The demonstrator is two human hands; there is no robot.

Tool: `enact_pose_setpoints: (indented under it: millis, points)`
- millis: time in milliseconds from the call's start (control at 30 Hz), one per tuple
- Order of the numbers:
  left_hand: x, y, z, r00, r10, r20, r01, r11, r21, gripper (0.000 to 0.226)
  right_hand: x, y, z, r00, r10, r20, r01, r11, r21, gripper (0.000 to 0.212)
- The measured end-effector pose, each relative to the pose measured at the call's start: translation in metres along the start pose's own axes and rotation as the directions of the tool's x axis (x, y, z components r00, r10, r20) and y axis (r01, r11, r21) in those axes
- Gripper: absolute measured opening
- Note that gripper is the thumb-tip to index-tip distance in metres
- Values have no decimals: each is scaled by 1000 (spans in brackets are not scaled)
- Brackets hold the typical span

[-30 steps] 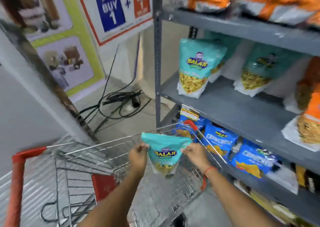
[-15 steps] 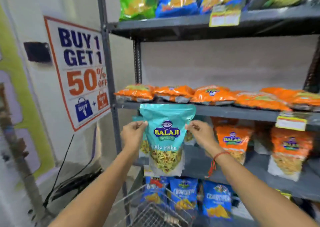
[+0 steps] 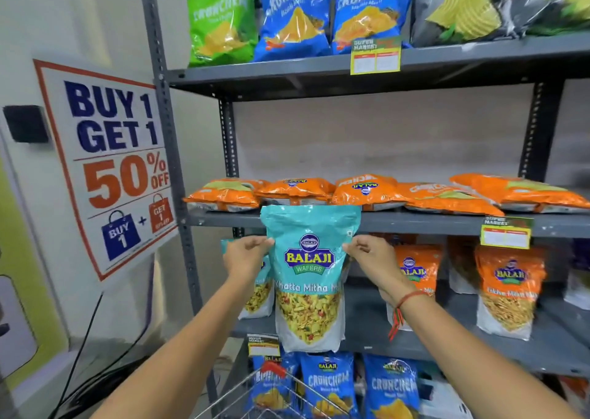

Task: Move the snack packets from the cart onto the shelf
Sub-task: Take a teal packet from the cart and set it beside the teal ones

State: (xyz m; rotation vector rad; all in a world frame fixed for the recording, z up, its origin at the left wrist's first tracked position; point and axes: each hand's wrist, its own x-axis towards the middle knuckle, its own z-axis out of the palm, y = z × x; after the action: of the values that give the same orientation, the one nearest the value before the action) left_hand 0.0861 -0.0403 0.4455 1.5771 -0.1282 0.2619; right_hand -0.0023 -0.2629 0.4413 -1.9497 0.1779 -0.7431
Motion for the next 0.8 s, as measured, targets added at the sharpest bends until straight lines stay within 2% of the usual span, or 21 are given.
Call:
enact_pose_setpoints:
  millis: [133,500,800]
  points:
    - [19,-26,12,1000,-21,20,21,1000,3,14,15,25,13,998,57,19,-57,998,-5,19]
    - [88,-114,81,974,-203,104,215,969,-122,25,91,120,39,982,178,56,-173,981,-86,24]
    - [134,-173,140,965,-232,121,239,970,-50,8,143,200,52,966,253,42,-247,962,-118,27]
